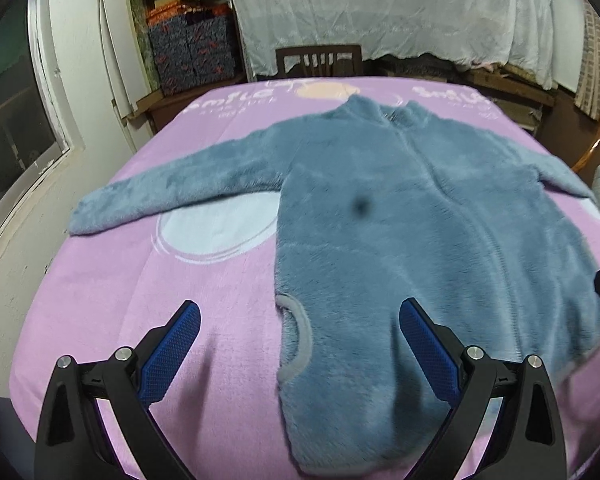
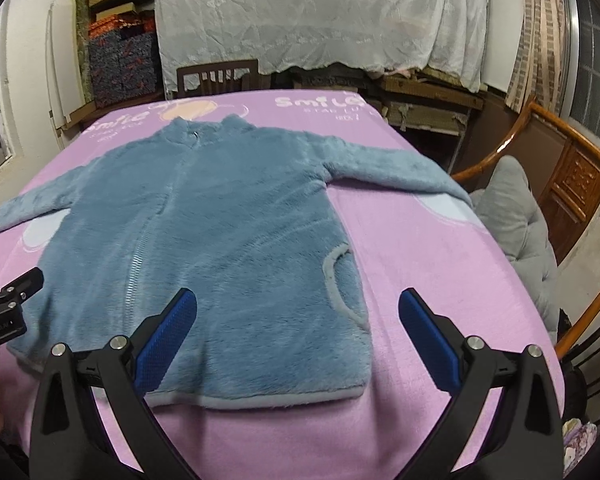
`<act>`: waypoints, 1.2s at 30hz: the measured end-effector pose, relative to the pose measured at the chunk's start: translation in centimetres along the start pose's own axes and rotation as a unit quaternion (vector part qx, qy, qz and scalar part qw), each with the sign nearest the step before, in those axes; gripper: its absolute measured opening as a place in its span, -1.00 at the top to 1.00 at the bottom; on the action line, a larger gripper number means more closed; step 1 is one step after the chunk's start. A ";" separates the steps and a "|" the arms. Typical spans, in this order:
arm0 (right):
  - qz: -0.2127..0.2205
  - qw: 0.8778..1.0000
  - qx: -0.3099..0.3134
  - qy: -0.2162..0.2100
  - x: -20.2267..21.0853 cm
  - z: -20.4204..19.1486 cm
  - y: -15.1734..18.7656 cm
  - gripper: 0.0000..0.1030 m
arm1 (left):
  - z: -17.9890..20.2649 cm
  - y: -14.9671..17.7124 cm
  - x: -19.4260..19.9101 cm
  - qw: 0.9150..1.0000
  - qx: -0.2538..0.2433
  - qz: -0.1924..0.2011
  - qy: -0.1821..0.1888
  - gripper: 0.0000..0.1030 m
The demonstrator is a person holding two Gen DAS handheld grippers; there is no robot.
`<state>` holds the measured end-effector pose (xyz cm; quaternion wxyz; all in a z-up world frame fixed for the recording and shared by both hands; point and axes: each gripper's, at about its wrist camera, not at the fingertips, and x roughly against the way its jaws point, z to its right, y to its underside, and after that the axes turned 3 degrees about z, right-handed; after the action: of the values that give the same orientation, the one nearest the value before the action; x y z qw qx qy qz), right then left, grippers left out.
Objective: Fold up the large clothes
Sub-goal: 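Grasp the jacket sleeve cuff with the right gripper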
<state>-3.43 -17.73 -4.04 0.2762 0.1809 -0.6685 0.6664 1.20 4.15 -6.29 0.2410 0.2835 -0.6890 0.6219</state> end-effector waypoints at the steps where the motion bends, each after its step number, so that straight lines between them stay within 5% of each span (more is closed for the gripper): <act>1: -0.005 1.000 -0.001 0.002 -0.4 0.1 0.1 -0.91 | -0.1 0.0 -0.3 1.000 0.000 -0.003 -0.002 -0.93; 15: -0.051 0.998 -0.015 0.024 -4.0 2.1 -0.1 -0.91 | -0.3 -1.3 -2.9 0.999 -0.011 -0.038 -0.010 -0.93; 26: -0.052 0.998 -0.025 0.037 -5.0 4.0 -3.3 -0.91 | 1.2 -8.7 -4.1 0.999 -0.033 -0.014 0.012 -0.93; 31: -0.032 0.990 -0.104 -0.085 -5.9 7.9 -7.2 -0.91 | 3.3 -12.6 -6.3 0.998 -0.036 -0.011 0.052 -0.93; 36: -0.008 0.949 -0.270 -0.161 -9.5 15.3 -9.3 -0.91 | 5.1 -14.8 -10.2 0.997 -0.029 -0.013 0.072 -0.93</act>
<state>7.72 -34.56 -1.89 0.2084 0.2101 -0.8576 0.4207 18.91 -0.92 -3.22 0.3062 0.2394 -0.6837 0.6177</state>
